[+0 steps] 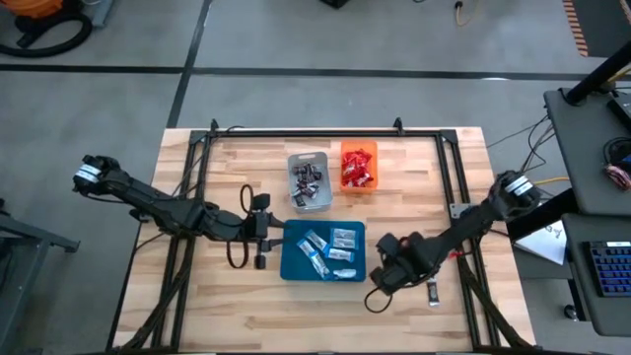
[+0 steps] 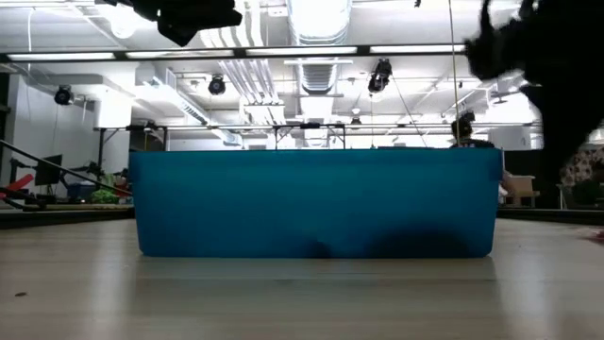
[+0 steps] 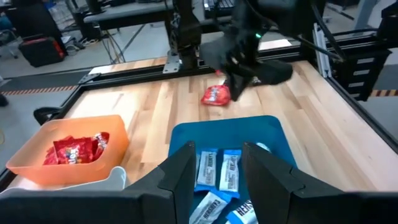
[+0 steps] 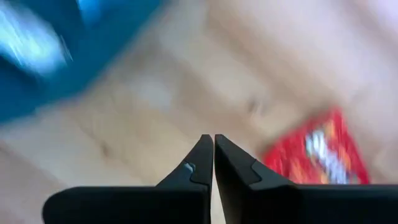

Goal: Sort candy
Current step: Put the red chocolate into the orange bin

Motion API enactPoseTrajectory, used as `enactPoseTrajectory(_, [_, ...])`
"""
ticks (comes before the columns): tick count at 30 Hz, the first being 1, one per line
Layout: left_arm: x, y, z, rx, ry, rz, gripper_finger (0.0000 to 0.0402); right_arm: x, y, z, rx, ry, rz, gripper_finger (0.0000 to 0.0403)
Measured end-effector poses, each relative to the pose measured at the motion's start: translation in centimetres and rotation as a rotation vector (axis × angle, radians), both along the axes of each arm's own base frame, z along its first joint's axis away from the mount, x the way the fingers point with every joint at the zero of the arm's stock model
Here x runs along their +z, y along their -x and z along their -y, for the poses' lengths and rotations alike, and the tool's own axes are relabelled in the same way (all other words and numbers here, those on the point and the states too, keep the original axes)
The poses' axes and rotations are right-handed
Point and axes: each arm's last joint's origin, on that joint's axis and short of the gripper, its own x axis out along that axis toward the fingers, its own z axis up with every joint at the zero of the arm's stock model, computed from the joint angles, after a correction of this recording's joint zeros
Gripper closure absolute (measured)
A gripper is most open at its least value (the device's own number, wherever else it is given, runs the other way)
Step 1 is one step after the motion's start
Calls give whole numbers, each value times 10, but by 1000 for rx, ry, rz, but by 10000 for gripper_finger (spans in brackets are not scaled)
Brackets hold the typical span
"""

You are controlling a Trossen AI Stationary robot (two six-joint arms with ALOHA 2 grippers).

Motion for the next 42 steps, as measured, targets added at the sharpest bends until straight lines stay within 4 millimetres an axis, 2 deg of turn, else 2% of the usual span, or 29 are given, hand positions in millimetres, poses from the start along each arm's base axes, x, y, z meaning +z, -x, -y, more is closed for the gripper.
enactPoseTrajectory(8, [0, 3, 7, -27, 14, 1, 287, 35, 1, 12, 88, 202, 276, 394])
enactPoseTrajectory(15, [3, 5, 7, -32, 10, 13, 287, 48, -2, 29, 107, 234, 307, 394])
enactPoseTrajectory(18, [1, 6, 7, -33, -2, -2, 287, 48, -4, 42, 78, 153, 238, 394])
enactPoseTrajectory(22, [1, 5, 7, -36, -14, -7, 287, 39, 1, 57, 35, -19, 5, 394])
enactPoseTrajectory(26, [4, 4, 6, 7, -23, 28, 287, 32, 13, 60, 190, -115, -228, 394])
enactPoseTrajectory(30, [5, 4, 5, 47, -46, 47, 287, 31, 15, 59, 234, -167, -269, 391])
enactPoseTrajectory(35, [10, 3, 4, 88, -121, 92, 287, 31, 14, 58, 221, -175, -264, 351])
enactPoseTrajectory(39, [14, 2, 4, 89, -172, 121, 287, 31, 15, 58, 59, -202, -265, 289])
enactPoseTrajectory(42, [14, 2, 3, 95, -176, 118, 287, 31, 15, 57, 20, -229, -271, 235])
